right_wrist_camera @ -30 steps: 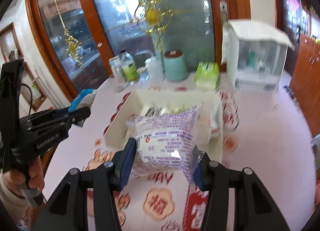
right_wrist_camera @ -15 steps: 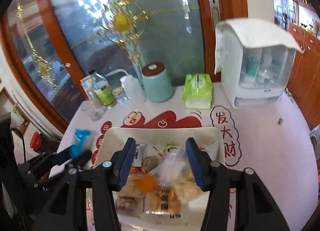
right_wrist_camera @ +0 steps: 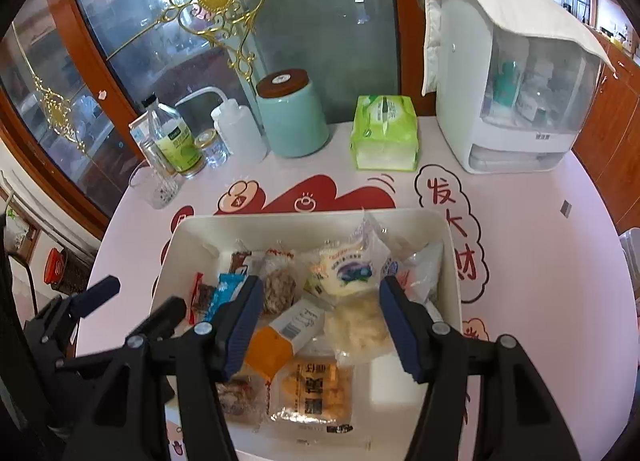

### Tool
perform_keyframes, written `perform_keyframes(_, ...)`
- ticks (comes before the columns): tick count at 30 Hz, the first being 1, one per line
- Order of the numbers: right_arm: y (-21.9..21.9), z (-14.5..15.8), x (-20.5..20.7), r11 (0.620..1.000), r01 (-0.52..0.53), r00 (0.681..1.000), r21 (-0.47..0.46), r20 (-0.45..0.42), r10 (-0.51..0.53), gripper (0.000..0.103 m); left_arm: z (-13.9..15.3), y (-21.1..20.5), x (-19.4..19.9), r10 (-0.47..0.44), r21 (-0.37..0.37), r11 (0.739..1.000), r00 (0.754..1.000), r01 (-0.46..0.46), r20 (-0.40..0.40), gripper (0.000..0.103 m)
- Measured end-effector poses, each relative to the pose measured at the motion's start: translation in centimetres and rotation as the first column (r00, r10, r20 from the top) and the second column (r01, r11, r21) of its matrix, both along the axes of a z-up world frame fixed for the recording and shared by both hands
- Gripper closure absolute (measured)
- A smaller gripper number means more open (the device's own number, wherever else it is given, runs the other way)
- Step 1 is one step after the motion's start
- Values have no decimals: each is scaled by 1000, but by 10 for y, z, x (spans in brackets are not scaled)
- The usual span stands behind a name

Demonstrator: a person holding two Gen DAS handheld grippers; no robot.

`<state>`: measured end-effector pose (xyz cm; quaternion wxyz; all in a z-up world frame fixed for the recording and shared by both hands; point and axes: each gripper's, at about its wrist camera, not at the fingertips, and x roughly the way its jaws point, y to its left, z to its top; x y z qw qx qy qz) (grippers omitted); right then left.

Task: Organize snacks
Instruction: 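Withdraw both tools and move the right tool toward the yellow cake pack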

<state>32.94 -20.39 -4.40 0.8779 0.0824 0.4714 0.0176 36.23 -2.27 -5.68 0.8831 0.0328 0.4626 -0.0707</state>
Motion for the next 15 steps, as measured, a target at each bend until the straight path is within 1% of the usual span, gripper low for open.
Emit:
perform_keyframes(3, 2, -1, -7, 1000, -7, 1000, -5, 4, 7, 42, 1, 3, -3, 6, 0, 1000, 1000, -6, 0, 16)
perform_keyframes(6, 5, 0, -16, 1000, -4, 1000, -16, 30, 4, 42, 0, 5, -8, 16, 2, 1000, 1000, -16, -7, 16)
perform_keyframes(8, 7, 2, -20, 1000, 0, 999, -26, 40, 1, 42, 0, 7, -11, 22, -7, 1000, 1000, -22, -16, 15)
perform_keyframes(11, 9, 5, -28, 1000, 5, 999, -29, 48, -3, 42, 1, 11, -16, 34, -17, 999, 999, -35, -38, 11)
perform_keyframes(15, 10, 13, -39, 1000, 10, 998, -20, 60, -9, 42, 9, 17, -26, 38, -32, 999, 998, -39, -43, 10)
